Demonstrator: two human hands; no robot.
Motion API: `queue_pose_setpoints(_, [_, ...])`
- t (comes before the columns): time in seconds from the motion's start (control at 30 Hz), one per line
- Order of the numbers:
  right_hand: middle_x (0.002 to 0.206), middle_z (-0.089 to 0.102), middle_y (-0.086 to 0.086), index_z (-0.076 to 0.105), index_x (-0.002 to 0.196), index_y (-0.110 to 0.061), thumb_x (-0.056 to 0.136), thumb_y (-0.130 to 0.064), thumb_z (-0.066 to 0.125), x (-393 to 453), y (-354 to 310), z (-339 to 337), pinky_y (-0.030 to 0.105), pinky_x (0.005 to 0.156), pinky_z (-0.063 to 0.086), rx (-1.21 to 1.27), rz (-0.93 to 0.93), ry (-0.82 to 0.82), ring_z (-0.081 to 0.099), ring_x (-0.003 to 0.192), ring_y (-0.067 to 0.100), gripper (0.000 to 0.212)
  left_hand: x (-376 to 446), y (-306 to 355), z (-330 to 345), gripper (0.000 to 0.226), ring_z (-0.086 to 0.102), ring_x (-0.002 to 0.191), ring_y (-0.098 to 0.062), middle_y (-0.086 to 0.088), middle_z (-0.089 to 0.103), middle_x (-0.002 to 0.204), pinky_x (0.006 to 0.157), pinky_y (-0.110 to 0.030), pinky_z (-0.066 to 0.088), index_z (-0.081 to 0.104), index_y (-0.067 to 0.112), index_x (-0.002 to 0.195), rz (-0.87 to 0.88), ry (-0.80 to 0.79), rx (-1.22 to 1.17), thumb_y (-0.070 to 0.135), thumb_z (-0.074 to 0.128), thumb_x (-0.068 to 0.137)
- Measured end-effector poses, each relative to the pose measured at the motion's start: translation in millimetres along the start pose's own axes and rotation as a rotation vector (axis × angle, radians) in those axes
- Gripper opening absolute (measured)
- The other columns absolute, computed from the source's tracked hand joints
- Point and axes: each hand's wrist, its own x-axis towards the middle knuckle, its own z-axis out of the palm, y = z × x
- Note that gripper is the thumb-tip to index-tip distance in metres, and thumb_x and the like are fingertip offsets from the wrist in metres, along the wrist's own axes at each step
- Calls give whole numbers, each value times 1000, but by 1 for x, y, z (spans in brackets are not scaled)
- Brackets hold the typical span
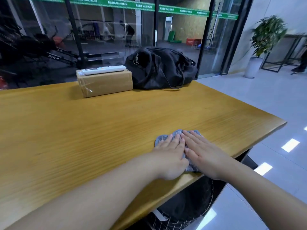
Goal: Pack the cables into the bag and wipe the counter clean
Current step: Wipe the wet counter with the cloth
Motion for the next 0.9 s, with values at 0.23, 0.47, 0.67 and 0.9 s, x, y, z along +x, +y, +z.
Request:
queue_pose_setpoints(0.23, [161,0,-4,7,153,-18,103,-31,20,64,18,-2,33,121,2,-4,40,58,-4,148,11,53,48,-29,-23,59,-14,146,-16,0,-15,159,120,-35,-4,-6,16,151,-15,69,8,30,18,99])
queue_pose_setpoints(0.47, [161,6,1,12,152,-16,102,-32,18,142,0,-11,34,121,2,4,48,67,1,149,16,52,82,-80,-52,57,-10,147,-14,3,-10,160,119,-32,-4,-3,17,152,-121,120,-41,30,16,100])
queue_pose_setpoints(0.67, [161,10,5,18,151,-14,102,-31,17,207,-44,-12,38,121,6,-3,-2,55,5,148,21,52,86,-143,-73,54,-8,147,-15,4,-8,160,120,-33,-2,0,21,152,-228,146,-71,31,15,101])
queue_pose_setpoints(0.9, [161,5,3,12,152,-16,102,-33,16,236,-100,-9,36,121,2,-9,-77,0,2,149,21,53,54,-195,-74,54,-8,147,-15,4,-10,160,119,-32,-2,-1,21,152,-320,175,-63,31,14,101])
